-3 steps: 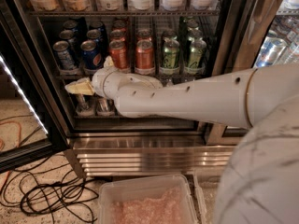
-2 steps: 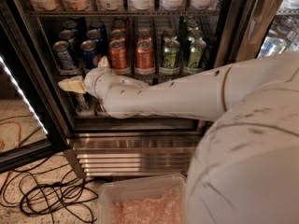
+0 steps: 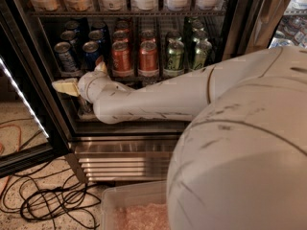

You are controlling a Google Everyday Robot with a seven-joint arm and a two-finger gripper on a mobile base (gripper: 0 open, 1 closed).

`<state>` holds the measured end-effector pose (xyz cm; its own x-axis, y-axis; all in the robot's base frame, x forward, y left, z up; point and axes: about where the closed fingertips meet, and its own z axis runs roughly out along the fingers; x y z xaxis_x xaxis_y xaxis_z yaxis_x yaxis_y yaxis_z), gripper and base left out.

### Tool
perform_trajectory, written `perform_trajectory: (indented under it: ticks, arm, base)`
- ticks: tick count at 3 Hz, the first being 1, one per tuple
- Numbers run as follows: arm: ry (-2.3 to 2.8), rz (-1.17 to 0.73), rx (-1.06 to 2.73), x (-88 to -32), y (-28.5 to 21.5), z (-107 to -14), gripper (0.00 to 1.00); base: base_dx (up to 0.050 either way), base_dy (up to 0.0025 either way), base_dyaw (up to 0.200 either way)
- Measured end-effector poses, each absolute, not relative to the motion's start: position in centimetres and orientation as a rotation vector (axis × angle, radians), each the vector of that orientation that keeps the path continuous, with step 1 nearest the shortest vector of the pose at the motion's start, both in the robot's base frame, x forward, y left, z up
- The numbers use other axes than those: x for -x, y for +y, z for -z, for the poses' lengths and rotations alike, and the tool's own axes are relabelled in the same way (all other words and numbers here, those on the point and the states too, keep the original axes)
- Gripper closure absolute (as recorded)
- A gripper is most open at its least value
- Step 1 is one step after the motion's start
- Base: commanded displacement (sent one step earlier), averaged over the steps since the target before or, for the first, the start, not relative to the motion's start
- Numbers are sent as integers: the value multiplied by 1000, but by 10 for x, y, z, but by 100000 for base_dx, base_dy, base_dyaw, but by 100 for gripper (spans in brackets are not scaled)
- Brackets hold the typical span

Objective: Pick pepsi can from middle shelf of fridge

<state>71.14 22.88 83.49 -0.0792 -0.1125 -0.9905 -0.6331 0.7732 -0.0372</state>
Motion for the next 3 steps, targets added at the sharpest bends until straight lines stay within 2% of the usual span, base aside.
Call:
perform_trajectory:
  ticks: [2,3]
  arm:
    - [1643,-375,501,-724,205,-830,3]
    - [1624,-320,475,-735,195,-834,13]
  base:
    - [0,0,0]
    - [0,0,0]
